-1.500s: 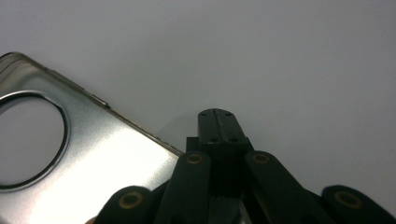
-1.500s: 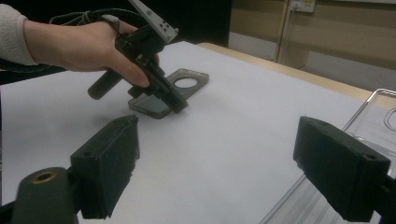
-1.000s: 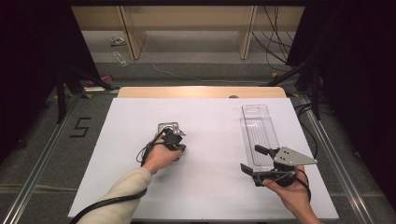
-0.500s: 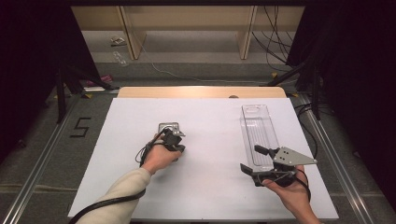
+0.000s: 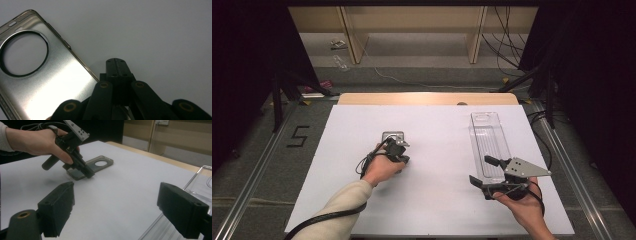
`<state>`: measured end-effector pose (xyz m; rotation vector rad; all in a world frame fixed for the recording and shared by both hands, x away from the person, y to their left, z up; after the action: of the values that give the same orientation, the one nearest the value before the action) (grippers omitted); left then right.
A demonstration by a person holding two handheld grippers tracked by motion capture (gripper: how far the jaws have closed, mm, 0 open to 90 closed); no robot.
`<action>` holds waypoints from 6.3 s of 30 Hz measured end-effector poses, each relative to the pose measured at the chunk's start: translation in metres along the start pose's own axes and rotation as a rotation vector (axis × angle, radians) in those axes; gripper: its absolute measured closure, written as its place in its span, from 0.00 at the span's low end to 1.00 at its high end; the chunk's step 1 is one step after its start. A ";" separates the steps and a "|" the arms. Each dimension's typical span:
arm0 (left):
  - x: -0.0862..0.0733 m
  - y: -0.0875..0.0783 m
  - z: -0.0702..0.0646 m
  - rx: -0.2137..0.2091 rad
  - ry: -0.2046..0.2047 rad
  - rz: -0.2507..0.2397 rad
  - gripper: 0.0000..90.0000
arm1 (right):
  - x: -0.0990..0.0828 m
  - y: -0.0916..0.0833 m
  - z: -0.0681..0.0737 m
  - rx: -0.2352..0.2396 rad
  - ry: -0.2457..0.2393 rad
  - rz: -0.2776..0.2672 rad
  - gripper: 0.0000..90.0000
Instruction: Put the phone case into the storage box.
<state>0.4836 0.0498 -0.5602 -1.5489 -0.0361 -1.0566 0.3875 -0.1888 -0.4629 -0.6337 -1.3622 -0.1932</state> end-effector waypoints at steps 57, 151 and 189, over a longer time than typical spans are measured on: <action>-0.042 -0.056 0.036 0.005 0.436 0.081 0.36 | -0.003 0.001 0.000 -0.007 0.001 0.014 0.17; -0.049 -0.039 0.018 -0.034 0.843 0.184 0.94 | -0.004 0.002 0.000 0.003 0.008 0.016 0.17; -0.054 -0.057 0.010 0.044 0.902 0.039 0.98 | -0.006 0.003 0.000 0.004 0.008 0.024 0.17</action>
<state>0.4258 0.1031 -0.5490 -0.9152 0.5812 -1.6186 0.3874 -0.1871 -0.4697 -0.6448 -1.3463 -0.1735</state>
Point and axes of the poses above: each handheld gripper's, and its own axes: y roughly forward along the jaws, x roughly out of its top, z roughly to its left, the point moved 10 cm from there along y, roughly forward along the jaws, and after that the axes turned 9 degrees about x, right-handed, at the moved point
